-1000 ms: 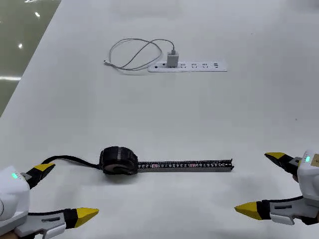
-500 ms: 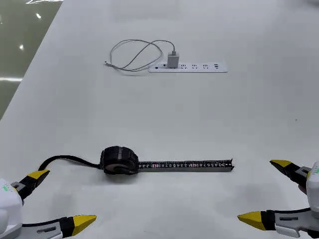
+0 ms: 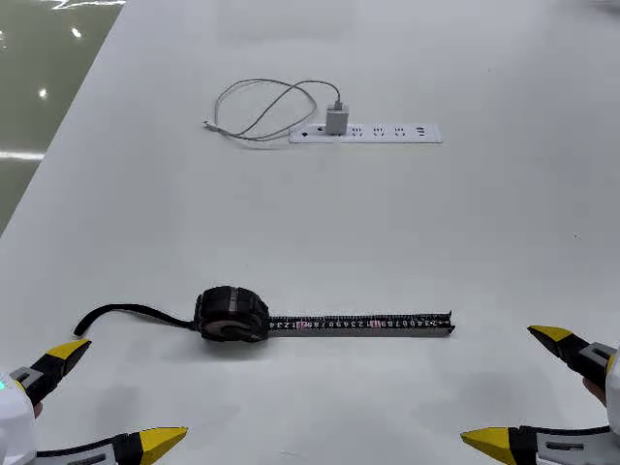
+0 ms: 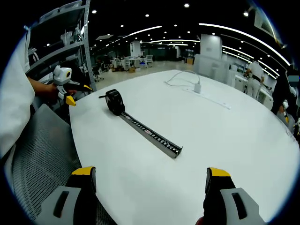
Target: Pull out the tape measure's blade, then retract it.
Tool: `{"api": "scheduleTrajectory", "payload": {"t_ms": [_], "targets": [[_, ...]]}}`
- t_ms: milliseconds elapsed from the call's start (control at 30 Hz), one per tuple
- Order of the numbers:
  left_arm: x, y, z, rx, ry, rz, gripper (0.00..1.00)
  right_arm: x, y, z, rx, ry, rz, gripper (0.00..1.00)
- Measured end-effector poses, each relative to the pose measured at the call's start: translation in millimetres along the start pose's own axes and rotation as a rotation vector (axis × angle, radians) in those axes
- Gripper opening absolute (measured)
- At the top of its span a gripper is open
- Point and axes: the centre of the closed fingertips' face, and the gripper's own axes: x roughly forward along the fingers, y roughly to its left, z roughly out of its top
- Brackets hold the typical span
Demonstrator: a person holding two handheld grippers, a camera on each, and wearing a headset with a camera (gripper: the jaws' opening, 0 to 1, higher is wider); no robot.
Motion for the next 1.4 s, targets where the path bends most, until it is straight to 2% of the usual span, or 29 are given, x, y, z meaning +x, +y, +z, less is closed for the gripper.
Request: {"api": "scheduleTrajectory", "payload": {"t_ms": [567,1400], "targets": [[-6.7,0.2,-5.4,-0.017,-0.005,0.013,0.96,-2.9,5.7,-2.2,0.006,0.0,0.013,0.99],[-6.7,-2.3,-5.0,-0.025,-0.003,0.011,0.96,-1.5,7.3,-2.6,0.0,0.001,0.019,0.99]]}}
